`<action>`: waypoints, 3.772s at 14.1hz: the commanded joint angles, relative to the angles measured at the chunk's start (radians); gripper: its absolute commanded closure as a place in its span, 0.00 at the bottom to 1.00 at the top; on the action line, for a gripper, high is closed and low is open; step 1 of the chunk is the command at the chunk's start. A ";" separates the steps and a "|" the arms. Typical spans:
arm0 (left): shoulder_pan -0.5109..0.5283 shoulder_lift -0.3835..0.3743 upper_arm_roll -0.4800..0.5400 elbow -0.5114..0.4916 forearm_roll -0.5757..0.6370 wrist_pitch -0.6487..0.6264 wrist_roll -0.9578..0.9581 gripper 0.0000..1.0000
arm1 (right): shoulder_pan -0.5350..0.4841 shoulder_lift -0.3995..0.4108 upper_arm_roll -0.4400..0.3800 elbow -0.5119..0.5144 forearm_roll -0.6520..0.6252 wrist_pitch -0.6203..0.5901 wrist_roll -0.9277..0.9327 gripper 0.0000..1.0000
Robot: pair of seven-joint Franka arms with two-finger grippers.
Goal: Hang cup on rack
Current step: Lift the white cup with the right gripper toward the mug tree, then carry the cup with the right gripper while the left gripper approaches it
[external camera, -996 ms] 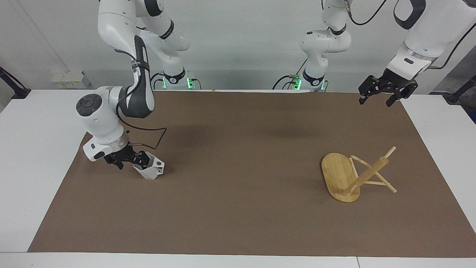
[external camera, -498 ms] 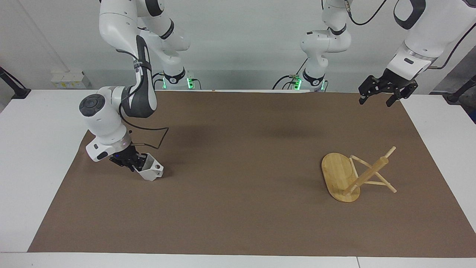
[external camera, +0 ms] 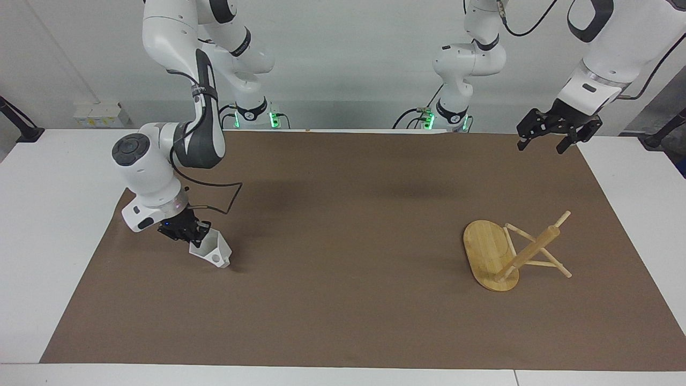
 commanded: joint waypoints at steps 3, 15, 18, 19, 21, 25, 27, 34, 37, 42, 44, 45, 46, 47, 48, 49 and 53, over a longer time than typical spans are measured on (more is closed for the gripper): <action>0.010 -0.007 -0.010 -0.004 0.017 -0.012 -0.010 0.00 | -0.004 -0.025 0.029 0.124 -0.002 -0.149 -0.016 1.00; 0.010 -0.007 -0.010 -0.004 0.017 -0.012 -0.010 0.00 | -0.010 -0.031 0.345 0.289 0.011 -0.172 -0.103 1.00; 0.010 -0.007 -0.010 -0.002 0.017 -0.011 -0.010 0.00 | -0.014 -0.027 0.416 0.314 0.136 -0.146 -0.105 1.00; 0.006 -0.007 -0.011 -0.002 0.017 -0.009 -0.008 0.00 | -0.014 -0.025 0.417 0.314 0.253 -0.120 -0.121 1.00; -0.005 -0.007 -0.013 -0.002 0.017 -0.009 -0.010 0.00 | -0.011 -0.027 0.417 0.314 0.459 -0.080 -0.238 1.00; -0.005 -0.019 -0.014 -0.028 0.017 -0.009 -0.016 0.00 | -0.008 -0.025 0.446 0.314 0.583 -0.066 -0.342 1.00; -0.005 -0.017 -0.014 -0.025 0.006 0.035 -0.058 0.00 | -0.007 -0.025 0.472 0.314 0.601 -0.042 -0.376 1.00; -0.001 0.088 -0.042 0.117 -0.166 0.049 -0.664 0.00 | -0.004 -0.022 0.519 0.314 0.813 -0.011 -0.389 1.00; -0.001 0.128 -0.056 0.168 -0.252 0.066 -0.926 0.00 | -0.002 -0.022 0.519 0.314 0.888 -0.011 -0.409 1.00; 0.001 0.240 -0.086 0.341 -0.333 0.066 -1.423 0.00 | 0.064 -0.022 0.519 0.314 0.891 0.086 -0.409 1.00; 0.010 0.240 -0.106 0.340 -0.388 0.065 -1.552 0.00 | 0.076 -0.022 0.519 0.314 0.891 0.104 -0.405 1.00; 0.009 0.237 -0.114 0.338 -0.408 0.066 -1.623 0.00 | 0.079 -0.022 0.519 0.314 0.891 0.104 -0.404 1.00; 0.007 0.234 -0.116 0.337 -0.420 0.065 -1.722 0.00 | 0.081 -0.022 0.519 0.314 0.891 0.106 -0.404 1.00; 0.010 0.234 -0.116 0.337 -0.433 0.060 -1.801 0.00 | 0.082 -0.022 0.519 0.314 0.891 0.106 -0.402 1.00; 0.010 0.231 -0.116 0.334 -0.460 0.054 -1.862 0.00 | 0.082 -0.022 0.519 0.314 0.890 0.106 -0.402 1.00; 0.012 0.224 -0.116 0.329 -0.482 0.046 -1.913 0.00 | 0.085 -0.022 0.519 0.314 0.888 0.106 -0.402 1.00; -0.008 0.194 -0.119 0.299 -0.494 0.006 -1.976 0.00 | 0.105 -0.025 0.517 0.313 0.879 0.106 -0.399 1.00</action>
